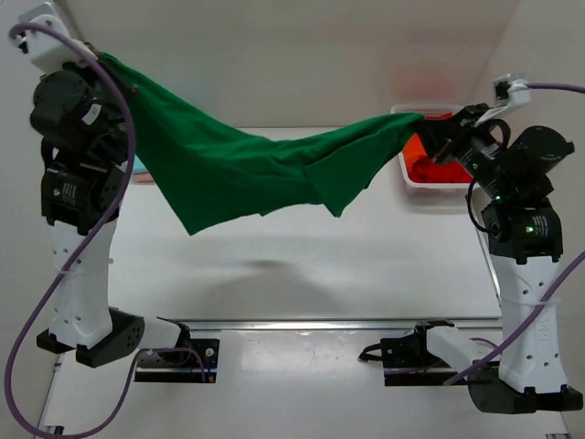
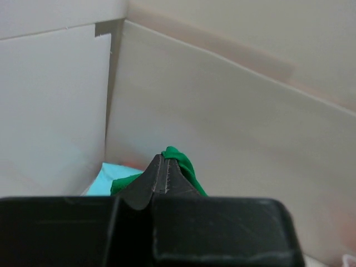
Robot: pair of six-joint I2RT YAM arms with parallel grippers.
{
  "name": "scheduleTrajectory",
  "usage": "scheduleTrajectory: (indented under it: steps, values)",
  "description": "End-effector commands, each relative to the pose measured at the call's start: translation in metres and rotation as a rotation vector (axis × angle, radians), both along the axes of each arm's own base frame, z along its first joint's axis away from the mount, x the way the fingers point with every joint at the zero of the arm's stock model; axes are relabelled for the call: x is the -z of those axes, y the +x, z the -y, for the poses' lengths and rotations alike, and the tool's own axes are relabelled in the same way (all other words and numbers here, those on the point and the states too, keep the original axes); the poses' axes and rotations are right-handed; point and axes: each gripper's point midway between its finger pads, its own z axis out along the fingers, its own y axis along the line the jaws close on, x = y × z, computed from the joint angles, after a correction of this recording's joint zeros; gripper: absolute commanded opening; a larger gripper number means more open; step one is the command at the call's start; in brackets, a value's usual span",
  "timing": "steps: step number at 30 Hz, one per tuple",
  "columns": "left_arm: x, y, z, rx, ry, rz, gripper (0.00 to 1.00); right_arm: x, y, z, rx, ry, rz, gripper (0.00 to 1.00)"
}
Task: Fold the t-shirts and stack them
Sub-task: Flatten out the tshirt
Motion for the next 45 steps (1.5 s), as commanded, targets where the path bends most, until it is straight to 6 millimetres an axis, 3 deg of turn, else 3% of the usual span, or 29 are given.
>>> scheduleTrajectory:
  steps: [1, 2, 5, 6, 7, 9, 10, 11, 12, 13, 14, 16, 17, 18, 19, 20, 22, 23, 25, 26, 29, 30, 32, 33, 39, 45]
  values:
    - [0.047, 0.050, 0.019, -0.008, 0.078, -0.150, 0.00, 0.029, 0.016, -0.014, 0.007, -0.033, -0.087, 0.00]
    - [0.063, 0.064, 0.025, 0.017, 0.060, -0.183, 0.00, 0.049, 0.024, -0.026, -0.019, -0.054, -0.139, 0.00]
    - [0.130, 0.129, 0.037, 0.111, -0.052, -0.314, 0.00, 0.106, 0.040, -0.033, 0.000, -0.052, -0.305, 0.00]
    - [0.147, 0.141, 0.033, 0.128, -0.083, -0.349, 0.00, 0.138, 0.046, -0.033, 0.002, -0.046, -0.388, 0.00]
    - [0.174, 0.160, 0.035, 0.128, -0.113, -0.406, 0.00, 0.152, 0.051, -0.022, 0.046, -0.037, -0.430, 0.00]
    - [0.233, 0.188, 0.015, 0.080, -0.153, -0.542, 0.01, 0.209, 0.067, 0.006, 0.187, -0.002, -0.604, 0.00]
    - [0.269, 0.200, 0.000, 0.052, -0.192, -0.619, 0.05, 0.237, 0.070, 0.021, 0.265, -0.005, -0.701, 0.09]
    - [0.305, 0.210, 0.001, 0.072, -0.241, -0.698, 0.19, 0.251, 0.068, 0.038, 0.331, 0.025, -0.775, 0.18]
    - [0.327, 0.210, -0.006, 0.081, -0.301, -0.749, 0.47, 0.271, 0.068, 0.054, 0.386, 0.039, -0.858, 0.31]
    - [0.351, 0.208, -0.017, 0.094, -0.336, -0.811, 0.39, 0.276, 0.070, 0.058, 0.404, 0.036, -0.875, 0.33]
    - [0.365, 0.207, -0.019, 0.104, -0.356, -0.839, 0.37, 0.280, 0.070, 0.070, 0.441, 0.035, -0.892, 0.33]
    - [0.387, 0.191, -0.025, 0.077, -0.331, -0.897, 0.40, 0.271, 0.073, 0.073, 0.465, -0.009, -0.856, 0.37]
    - [0.382, 0.188, -0.022, 0.089, -0.320, -0.893, 0.39, 0.269, 0.074, 0.076, 0.477, -0.016, -0.845, 0.37]
    - [0.387, 0.177, -0.021, 0.094, -0.344, -0.908, 0.42, 0.267, 0.075, 0.063, 0.442, -0.024, -0.829, 0.37]
    - [0.404, 0.166, -0.013, 0.125, -0.378, -0.950, 0.44, 0.267, 0.075, 0.055, 0.423, -0.024, -0.829, 0.37]
    - [0.397, 0.158, -0.007, 0.141, -0.400, -0.934, 0.44, 0.268, 0.077, 0.048, 0.392, -0.024, -0.831, 0.37]
    - [0.422, 0.125, 0.014, 0.171, -0.433, -1.011, 0.44, 0.275, 0.079, 0.022, 0.317, -0.048, -0.839, 0.35]
    - [0.420, 0.112, 0.033, 0.205, -0.417, -1.021, 0.44, 0.283, 0.080, 0.005, 0.270, -0.080, -0.849, 0.35]
    - [0.453, 0.073, 0.059, 0.231, -0.376, -1.132, 0.44, 0.293, 0.080, -0.035, 0.163, -0.126, -0.865, 0.35]
    - [0.452, 0.059, 0.074, 0.264, -0.352, -1.136, 0.44, 0.303, 0.085, -0.044, 0.142, -0.133, -0.890, 0.35]
    - [0.500, -0.010, 0.080, 0.258, -0.360, -1.274, 0.50, 0.327, 0.092, -0.080, 0.068, -0.209, -0.928, 0.36]
    - [0.498, -0.022, 0.078, 0.254, -0.387, -1.264, 0.53, 0.328, 0.095, -0.089, 0.058, -0.218, -0.926, 0.35]
    - [0.528, -0.072, 0.061, 0.204, -0.435, -1.318, 0.56, 0.355, 0.104, -0.110, 0.006, -0.261, -0.966, 0.35]
    - [0.537, -0.082, 0.058, 0.195, -0.432, -1.339, 0.56, 0.359, 0.107, -0.118, -0.013, -0.266, -0.970, 0.35]
    - [0.557, -0.098, 0.051, 0.141, -0.464, -1.340, 0.60, 0.376, 0.112, -0.136, -0.048, -0.301, -0.992, 0.35]
    - [0.573, -0.086, 0.052, 0.111, -0.501, -1.311, 0.66, 0.387, 0.115, -0.143, -0.061, -0.313, -1.025, 0.36]
